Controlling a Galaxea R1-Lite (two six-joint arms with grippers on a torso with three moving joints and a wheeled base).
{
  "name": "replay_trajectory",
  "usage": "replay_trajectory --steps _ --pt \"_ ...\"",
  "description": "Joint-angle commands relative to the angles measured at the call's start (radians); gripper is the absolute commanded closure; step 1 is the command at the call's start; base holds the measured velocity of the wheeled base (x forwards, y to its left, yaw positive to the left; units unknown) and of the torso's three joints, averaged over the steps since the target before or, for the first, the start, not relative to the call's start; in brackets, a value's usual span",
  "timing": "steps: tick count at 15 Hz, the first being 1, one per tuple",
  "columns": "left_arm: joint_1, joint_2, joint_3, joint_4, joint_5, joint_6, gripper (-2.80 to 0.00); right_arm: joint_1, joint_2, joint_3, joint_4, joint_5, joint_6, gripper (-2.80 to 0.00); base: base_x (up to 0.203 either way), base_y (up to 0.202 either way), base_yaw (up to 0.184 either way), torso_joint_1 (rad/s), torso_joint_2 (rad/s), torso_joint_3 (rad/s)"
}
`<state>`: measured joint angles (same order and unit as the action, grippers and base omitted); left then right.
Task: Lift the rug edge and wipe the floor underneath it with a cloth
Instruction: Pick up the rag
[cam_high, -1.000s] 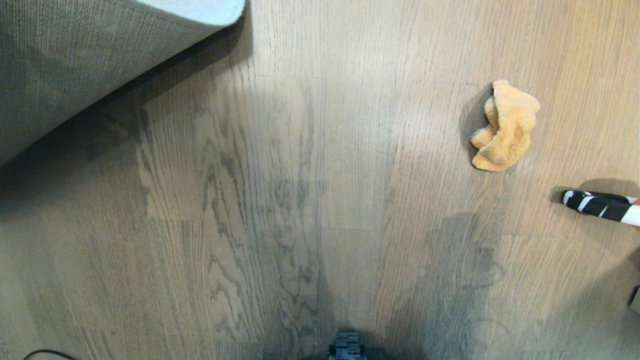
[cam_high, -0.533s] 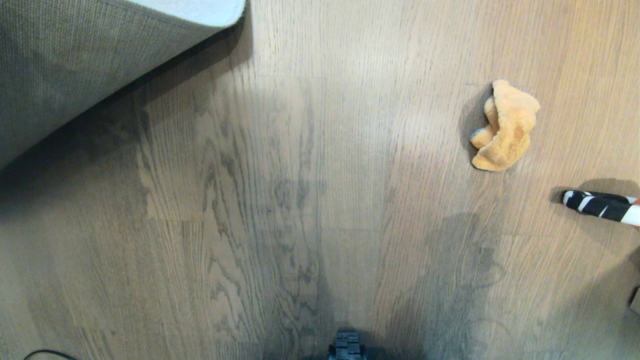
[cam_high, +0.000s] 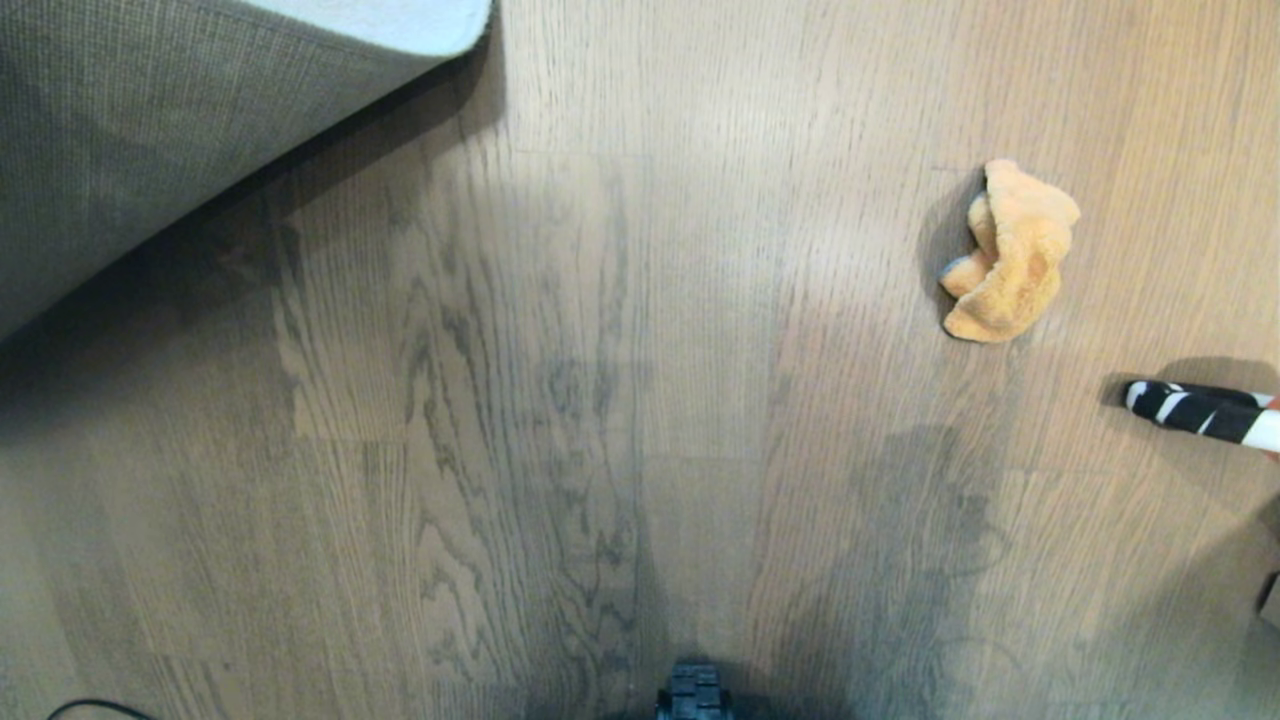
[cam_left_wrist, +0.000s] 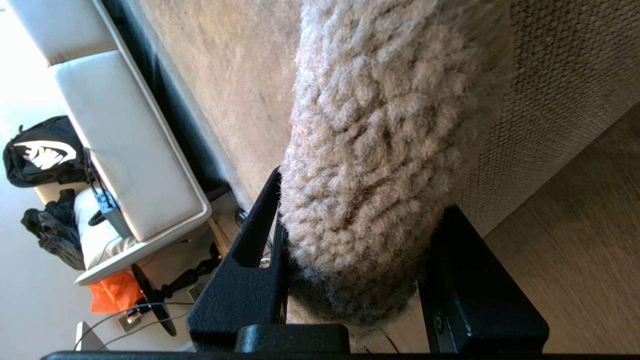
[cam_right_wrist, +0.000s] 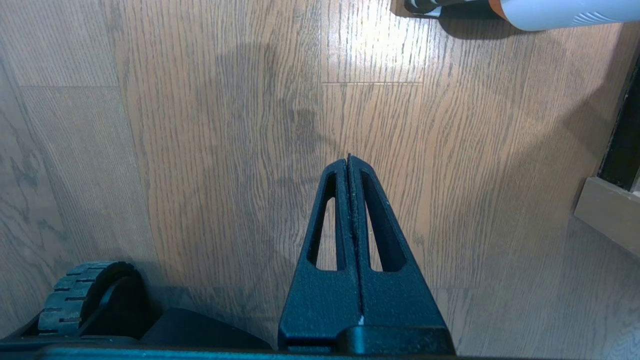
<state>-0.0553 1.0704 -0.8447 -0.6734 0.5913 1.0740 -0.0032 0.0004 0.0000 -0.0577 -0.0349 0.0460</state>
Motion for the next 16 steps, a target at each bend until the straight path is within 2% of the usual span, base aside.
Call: replay_trajectory --steps 1,16 --pt "0.000 0.004 0.003 -0.005 0.004 0.006 0.00 0.000 0.001 0.000 -0.001 0.000 0.000 0.00 0.000 0.000 0.000 0.000 0.00 0.000" --pt "-0.024 0.016 0.009 -0.021 0.009 0.004 0.00 0.000 0.001 0.000 -0.001 0.000 0.000 0.00 0.000 0.000 0.000 0.000 0.00 0.000"
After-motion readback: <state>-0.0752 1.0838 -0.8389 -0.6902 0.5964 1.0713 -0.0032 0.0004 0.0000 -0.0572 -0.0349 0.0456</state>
